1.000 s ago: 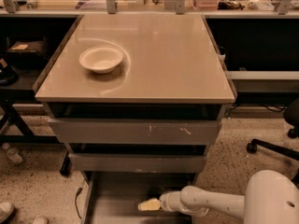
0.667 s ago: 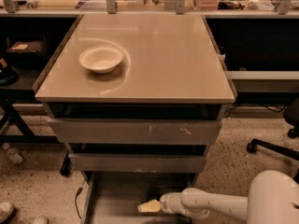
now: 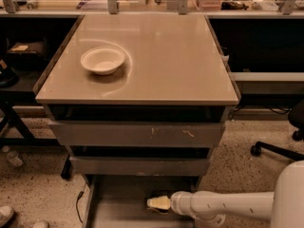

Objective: Place sponge into bottom drawer

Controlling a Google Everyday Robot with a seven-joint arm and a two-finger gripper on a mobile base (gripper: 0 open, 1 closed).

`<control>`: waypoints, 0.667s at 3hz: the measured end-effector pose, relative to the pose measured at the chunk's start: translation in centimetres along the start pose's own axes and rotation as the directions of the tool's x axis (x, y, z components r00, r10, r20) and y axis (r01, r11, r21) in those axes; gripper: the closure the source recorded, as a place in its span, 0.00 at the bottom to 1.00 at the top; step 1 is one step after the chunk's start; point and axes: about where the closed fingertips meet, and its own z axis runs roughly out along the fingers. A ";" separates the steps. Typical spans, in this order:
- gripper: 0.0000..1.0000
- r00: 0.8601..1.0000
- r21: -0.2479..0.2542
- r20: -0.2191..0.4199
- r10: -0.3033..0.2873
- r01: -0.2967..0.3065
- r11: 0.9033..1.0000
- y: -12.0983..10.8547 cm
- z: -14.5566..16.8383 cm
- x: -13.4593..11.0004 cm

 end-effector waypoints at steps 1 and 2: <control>0.00 0.998 0.105 0.046 0.041 -0.045 0.993 2.4 -4.3 -3.1; 0.00 0.996 0.186 0.076 0.046 -0.059 0.981 1.7 -7.5 -3.8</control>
Offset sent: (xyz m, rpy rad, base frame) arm 0.0021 -0.0020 0.0499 -0.0527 -0.0148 -0.0933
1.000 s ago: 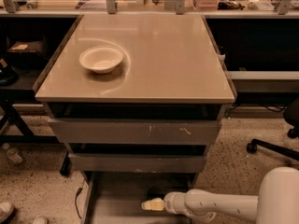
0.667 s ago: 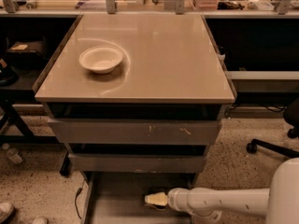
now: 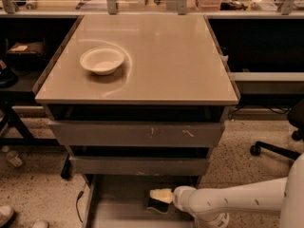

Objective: Place sponge into bottom drawer

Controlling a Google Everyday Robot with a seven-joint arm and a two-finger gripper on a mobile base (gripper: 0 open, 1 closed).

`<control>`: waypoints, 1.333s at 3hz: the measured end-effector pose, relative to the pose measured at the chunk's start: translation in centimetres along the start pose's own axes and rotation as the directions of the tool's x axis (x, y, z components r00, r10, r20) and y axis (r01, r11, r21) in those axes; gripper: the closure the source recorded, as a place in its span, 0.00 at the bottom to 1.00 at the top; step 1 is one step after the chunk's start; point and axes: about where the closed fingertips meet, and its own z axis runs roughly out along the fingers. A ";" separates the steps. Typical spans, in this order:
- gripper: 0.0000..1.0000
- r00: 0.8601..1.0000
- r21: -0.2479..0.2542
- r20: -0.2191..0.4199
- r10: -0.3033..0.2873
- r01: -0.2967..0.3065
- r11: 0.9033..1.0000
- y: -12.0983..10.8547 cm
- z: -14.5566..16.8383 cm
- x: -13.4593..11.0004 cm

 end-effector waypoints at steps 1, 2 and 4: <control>0.00 1.000 -0.001 -0.003 0.002 -0.002 1.000 -0.1 0.2 -0.1; 0.00 0.998 0.060 -0.013 0.067 -0.066 0.996 -2.7 -2.7 1.9; 0.00 0.890 0.390 0.212 0.403 -0.455 0.800 -11.7 -20.8 8.1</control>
Offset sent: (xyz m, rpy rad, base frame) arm -0.1261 -0.1522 0.0146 -0.0831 0.1643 -0.3565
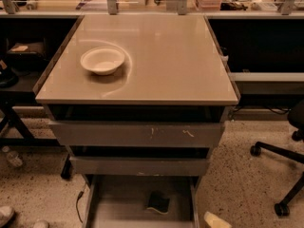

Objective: Place sponge into bottom drawer

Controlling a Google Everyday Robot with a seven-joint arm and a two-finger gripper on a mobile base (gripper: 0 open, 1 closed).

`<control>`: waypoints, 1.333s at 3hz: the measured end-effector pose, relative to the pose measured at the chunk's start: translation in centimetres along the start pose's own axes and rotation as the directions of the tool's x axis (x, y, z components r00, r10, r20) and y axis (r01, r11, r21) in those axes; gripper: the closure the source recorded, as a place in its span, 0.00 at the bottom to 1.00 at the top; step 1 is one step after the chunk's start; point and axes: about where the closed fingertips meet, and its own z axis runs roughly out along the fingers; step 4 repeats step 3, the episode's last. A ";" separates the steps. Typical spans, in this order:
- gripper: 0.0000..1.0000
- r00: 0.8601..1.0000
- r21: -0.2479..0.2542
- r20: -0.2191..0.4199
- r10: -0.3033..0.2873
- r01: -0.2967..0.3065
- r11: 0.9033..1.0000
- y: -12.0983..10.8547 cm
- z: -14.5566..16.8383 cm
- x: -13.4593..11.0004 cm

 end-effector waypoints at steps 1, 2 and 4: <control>0.00 0.984 0.148 0.122 0.132 -0.149 0.978 -6.3 -7.9 1.1; 0.00 0.977 0.333 0.099 0.187 -0.209 0.919 -14.4 -14.5 7.7; 0.00 0.972 0.396 0.081 0.223 -0.236 0.888 -16.4 -15.7 9.6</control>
Offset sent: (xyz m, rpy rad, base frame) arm -0.4225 -0.1221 0.0487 -0.3154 0.5640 -0.7803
